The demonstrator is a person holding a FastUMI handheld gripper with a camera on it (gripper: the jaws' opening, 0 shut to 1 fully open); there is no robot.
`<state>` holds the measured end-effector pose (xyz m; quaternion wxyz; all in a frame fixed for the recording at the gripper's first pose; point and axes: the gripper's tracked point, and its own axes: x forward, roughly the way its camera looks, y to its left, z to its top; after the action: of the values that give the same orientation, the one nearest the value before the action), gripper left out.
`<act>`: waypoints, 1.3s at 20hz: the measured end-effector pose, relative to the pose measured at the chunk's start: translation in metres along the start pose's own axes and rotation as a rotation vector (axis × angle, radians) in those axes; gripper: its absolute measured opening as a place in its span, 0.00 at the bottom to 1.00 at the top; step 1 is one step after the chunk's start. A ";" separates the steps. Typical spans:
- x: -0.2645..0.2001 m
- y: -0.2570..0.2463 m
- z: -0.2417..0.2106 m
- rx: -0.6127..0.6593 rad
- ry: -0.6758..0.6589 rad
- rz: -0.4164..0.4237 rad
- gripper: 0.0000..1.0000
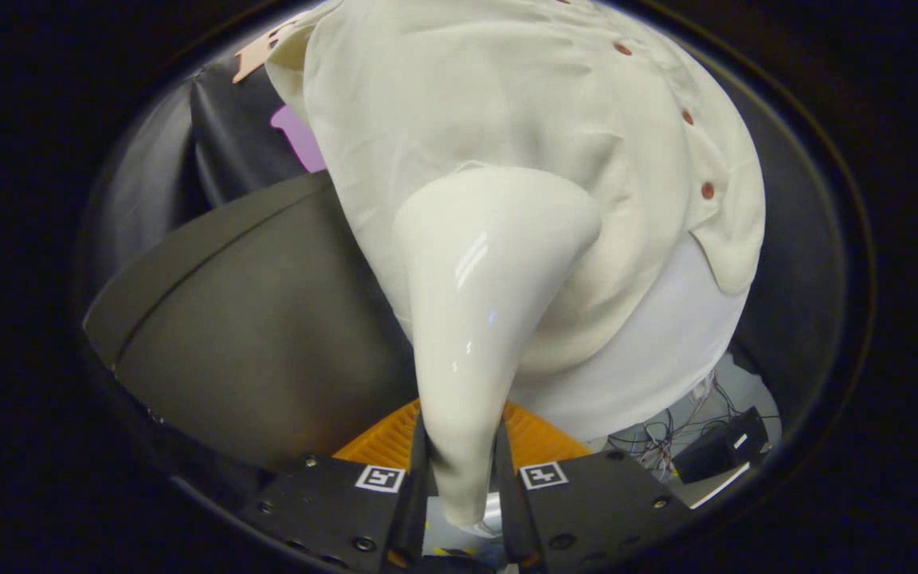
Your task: Iron the clothes twice with a garment steamer, once on the left side and once on the right side.
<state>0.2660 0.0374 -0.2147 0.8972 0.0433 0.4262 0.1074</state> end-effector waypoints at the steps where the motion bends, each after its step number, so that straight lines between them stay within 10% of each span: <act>1: 0.005 -0.002 -0.005 0.006 0.012 0.001 0.39; 11: -0.007 -0.025 0.037 0.040 0.036 -0.022 0.38; 26: -0.184 -0.035 0.201 -0.035 -0.239 -0.095 0.38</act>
<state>0.3140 -0.0361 0.0453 0.9462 0.0198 0.3160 0.0663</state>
